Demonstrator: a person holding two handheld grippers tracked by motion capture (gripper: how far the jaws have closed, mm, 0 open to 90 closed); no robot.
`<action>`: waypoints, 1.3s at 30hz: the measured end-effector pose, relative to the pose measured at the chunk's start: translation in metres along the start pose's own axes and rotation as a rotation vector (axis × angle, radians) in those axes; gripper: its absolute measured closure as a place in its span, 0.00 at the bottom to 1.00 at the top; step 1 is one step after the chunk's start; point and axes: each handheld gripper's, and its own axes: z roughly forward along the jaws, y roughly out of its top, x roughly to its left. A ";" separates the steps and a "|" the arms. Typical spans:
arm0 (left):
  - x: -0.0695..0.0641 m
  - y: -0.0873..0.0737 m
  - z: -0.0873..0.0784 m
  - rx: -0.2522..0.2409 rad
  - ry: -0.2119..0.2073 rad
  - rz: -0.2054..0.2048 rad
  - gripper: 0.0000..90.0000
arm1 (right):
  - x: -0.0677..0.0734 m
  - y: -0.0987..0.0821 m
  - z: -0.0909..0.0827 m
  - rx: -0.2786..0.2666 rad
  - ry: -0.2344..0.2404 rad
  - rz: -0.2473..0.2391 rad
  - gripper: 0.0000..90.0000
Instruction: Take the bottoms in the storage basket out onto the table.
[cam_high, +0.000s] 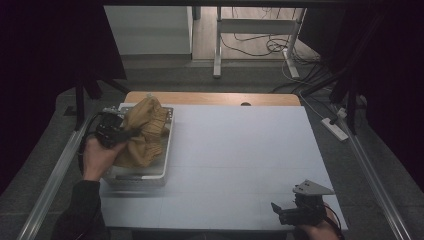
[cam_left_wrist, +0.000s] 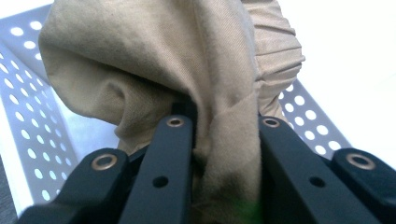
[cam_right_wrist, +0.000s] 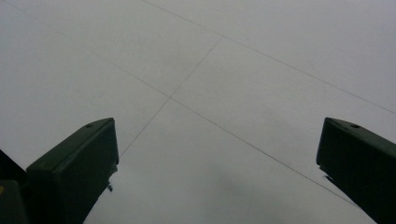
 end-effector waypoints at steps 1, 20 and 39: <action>0.000 0.000 -0.001 -0.004 -0.005 -0.002 0.91 | 0.000 0.000 0.000 0.000 -0.001 0.000 0.00; -0.004 0.010 -0.032 -0.080 -0.023 -0.007 0.91 | 0.000 0.000 0.000 0.005 -0.003 0.000 0.00; -0.026 0.024 -0.053 -0.129 -0.048 0.038 0.91 | 0.000 0.000 0.001 0.009 -0.004 0.001 0.00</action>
